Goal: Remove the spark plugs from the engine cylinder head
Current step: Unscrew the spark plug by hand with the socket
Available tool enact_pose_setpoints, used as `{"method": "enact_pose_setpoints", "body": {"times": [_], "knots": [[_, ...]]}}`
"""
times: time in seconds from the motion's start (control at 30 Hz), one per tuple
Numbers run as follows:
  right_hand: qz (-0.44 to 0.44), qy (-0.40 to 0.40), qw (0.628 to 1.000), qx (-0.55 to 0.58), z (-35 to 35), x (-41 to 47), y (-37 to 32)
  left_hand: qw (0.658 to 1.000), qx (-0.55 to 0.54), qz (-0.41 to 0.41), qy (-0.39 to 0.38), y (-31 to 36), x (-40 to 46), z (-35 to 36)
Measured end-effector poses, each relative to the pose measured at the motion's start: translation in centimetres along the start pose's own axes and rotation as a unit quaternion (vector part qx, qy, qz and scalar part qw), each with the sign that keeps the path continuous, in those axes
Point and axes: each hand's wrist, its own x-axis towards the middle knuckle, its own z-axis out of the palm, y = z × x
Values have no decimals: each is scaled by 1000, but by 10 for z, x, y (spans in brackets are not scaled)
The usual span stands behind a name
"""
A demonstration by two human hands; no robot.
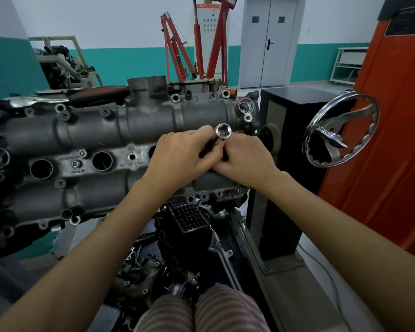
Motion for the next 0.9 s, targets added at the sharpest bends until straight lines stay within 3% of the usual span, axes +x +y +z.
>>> {"method": "enact_pose_setpoints", "body": {"times": [0.4, 0.9], "knots": [[-37, 27, 999, 1, -2, -4, -3, 1000, 3, -19, -22, 0, -1, 0], [-7, 21, 1000, -4, 2, 0, 0, 1000, 13, -7, -5, -3, 0, 1]]}}
